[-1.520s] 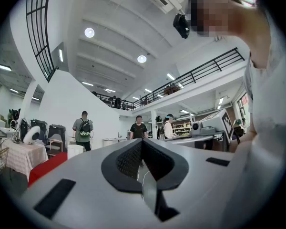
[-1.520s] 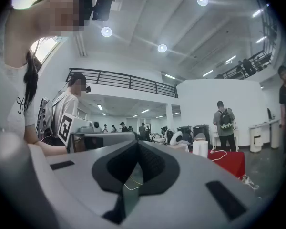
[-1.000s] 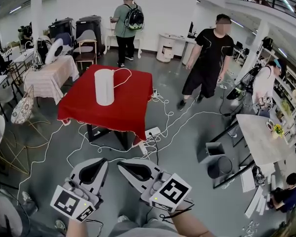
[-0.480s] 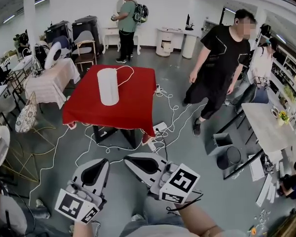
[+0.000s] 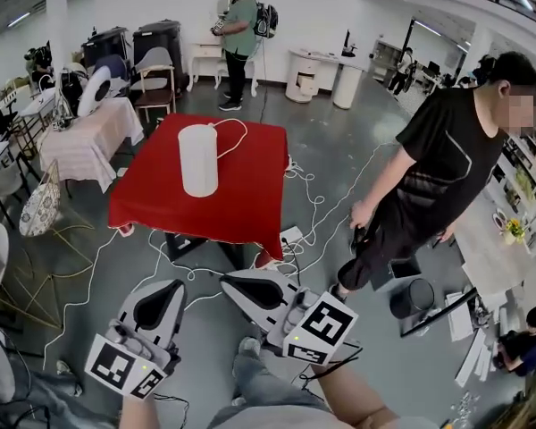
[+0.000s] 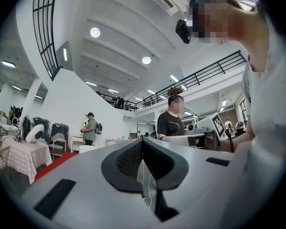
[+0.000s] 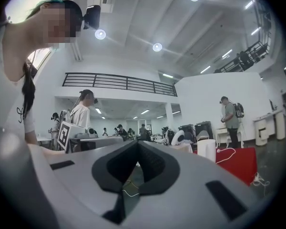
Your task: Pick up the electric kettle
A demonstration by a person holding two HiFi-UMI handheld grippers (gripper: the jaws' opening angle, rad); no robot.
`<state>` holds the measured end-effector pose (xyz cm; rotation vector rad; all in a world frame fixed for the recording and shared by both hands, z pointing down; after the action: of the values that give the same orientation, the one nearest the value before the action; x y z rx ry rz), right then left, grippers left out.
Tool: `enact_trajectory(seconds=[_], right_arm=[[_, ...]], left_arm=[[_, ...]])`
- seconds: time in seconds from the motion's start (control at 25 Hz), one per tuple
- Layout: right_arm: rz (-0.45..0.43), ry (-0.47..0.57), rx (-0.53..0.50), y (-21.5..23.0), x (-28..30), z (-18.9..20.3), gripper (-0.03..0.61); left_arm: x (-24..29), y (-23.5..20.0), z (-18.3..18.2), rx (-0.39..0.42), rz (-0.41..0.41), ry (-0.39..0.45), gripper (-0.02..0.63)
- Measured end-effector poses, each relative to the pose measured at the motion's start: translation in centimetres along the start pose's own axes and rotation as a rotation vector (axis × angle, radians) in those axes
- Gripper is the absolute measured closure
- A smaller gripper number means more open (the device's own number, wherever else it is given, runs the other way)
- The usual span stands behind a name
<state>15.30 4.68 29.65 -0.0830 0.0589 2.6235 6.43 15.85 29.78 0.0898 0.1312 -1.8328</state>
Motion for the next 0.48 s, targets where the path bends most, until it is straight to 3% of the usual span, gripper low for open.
enact_trajectory(seconds=[0.48], right_arm=[[-0.054, 0.01, -0.018, 13.4, 4.9, -0.3, 0.572]], left_arm=[[10.9, -6.9, 0.2, 0.051, -0.016, -0.002, 0.604]])
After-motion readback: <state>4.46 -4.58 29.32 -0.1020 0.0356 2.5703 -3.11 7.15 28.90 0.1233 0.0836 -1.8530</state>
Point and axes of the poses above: the fingertips, and each gripper's own axes: x forward along the fingers, y to its right, z out of its underside, the point moved 5 cm from there along -x, backward along the fingers, and after that the axes turned 13 degrees about -z, right-handed, at the moved point
